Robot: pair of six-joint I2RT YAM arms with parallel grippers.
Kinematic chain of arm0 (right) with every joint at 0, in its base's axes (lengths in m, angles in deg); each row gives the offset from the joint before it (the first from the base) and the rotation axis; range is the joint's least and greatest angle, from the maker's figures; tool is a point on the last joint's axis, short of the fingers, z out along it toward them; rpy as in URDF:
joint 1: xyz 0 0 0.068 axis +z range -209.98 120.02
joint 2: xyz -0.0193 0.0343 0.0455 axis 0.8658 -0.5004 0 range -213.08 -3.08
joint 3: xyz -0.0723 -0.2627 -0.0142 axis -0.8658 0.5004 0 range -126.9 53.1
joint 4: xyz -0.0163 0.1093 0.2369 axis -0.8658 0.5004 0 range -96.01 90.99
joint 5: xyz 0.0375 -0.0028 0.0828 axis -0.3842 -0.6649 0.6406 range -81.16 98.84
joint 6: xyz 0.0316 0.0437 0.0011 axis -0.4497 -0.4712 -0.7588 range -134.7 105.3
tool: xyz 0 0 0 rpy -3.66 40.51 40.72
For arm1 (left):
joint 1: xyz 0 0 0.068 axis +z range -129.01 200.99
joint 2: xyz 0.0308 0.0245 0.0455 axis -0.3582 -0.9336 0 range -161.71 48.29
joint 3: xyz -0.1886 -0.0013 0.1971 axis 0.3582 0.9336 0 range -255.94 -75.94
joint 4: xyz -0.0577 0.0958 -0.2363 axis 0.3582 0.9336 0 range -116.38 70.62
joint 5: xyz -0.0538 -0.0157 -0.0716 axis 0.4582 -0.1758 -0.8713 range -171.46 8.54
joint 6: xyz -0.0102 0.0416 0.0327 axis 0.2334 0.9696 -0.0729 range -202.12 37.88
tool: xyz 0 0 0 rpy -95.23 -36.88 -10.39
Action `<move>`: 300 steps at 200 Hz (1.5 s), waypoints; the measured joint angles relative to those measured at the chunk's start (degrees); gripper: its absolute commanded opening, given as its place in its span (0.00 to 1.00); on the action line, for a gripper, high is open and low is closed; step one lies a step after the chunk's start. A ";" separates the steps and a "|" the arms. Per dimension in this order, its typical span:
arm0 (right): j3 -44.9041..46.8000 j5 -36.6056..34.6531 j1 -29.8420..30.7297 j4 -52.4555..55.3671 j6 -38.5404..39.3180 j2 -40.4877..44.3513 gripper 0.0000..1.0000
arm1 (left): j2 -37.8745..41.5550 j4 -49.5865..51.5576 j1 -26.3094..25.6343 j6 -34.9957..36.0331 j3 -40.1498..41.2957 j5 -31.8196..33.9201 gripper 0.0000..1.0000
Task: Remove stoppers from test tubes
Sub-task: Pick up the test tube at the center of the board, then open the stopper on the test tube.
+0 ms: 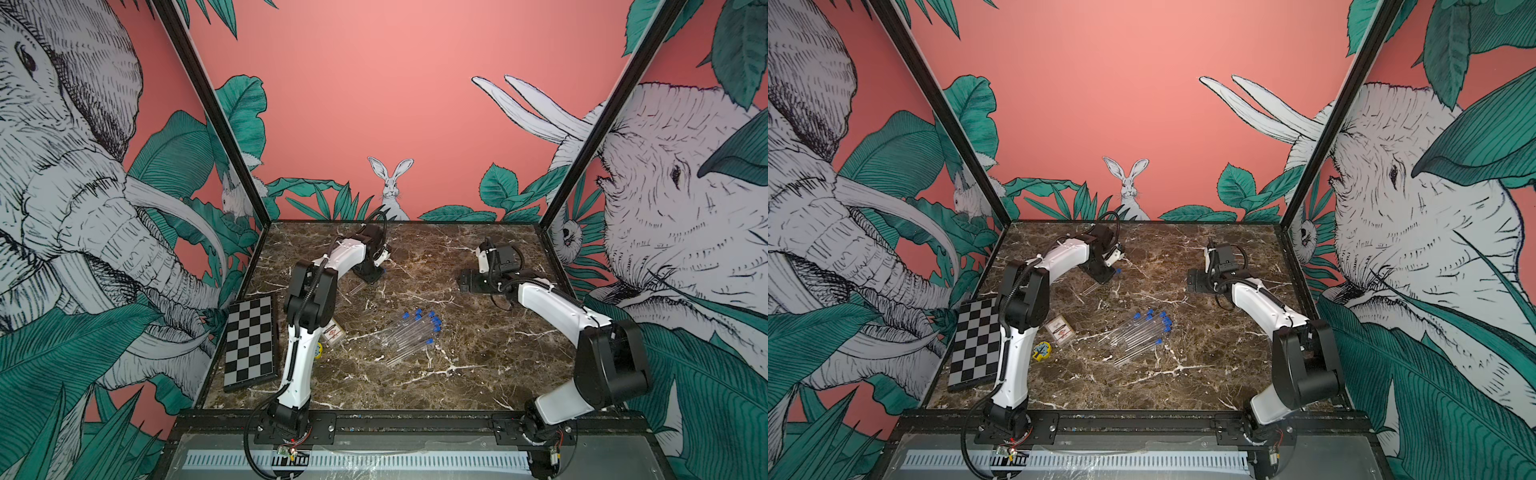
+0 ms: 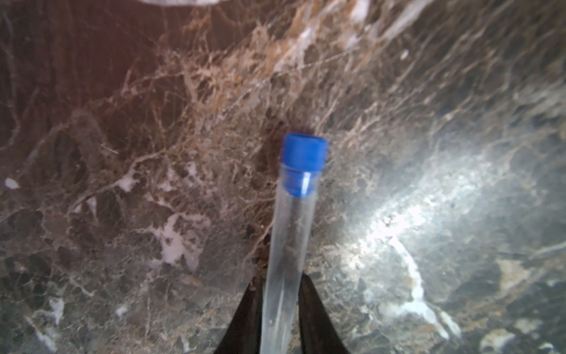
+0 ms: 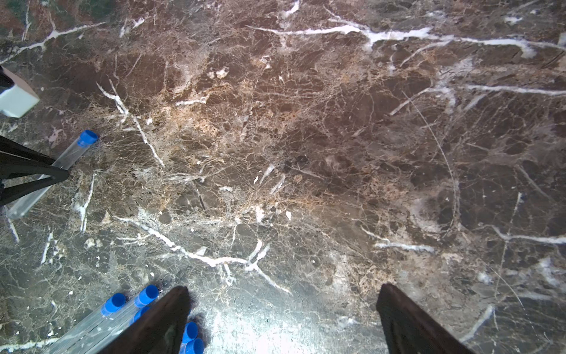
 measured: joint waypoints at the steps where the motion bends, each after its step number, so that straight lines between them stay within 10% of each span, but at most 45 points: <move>1: 0.00 0.04 0.00 -0.02 0.00 0.00 0.95 | 0.00 0.00 0.00 0.02 0.00 0.02 0.20; 111: 2.40 14.58 0.00 -8.07 -2.93 0.00 0.91 | 4.48 -1.09 -0.13 -2.16 5.90 -5.99 0.05; 199: 6.95 35.87 0.50 -24.15 -12.04 -1.49 0.84 | 25.00 -6.23 -3.19 -8.55 20.37 -14.23 0.03; 300: 6.71 38.77 6.80 -46.29 -27.34 -12.46 0.72 | 28.63 -12.48 -7.80 -21.84 26.62 -19.98 0.03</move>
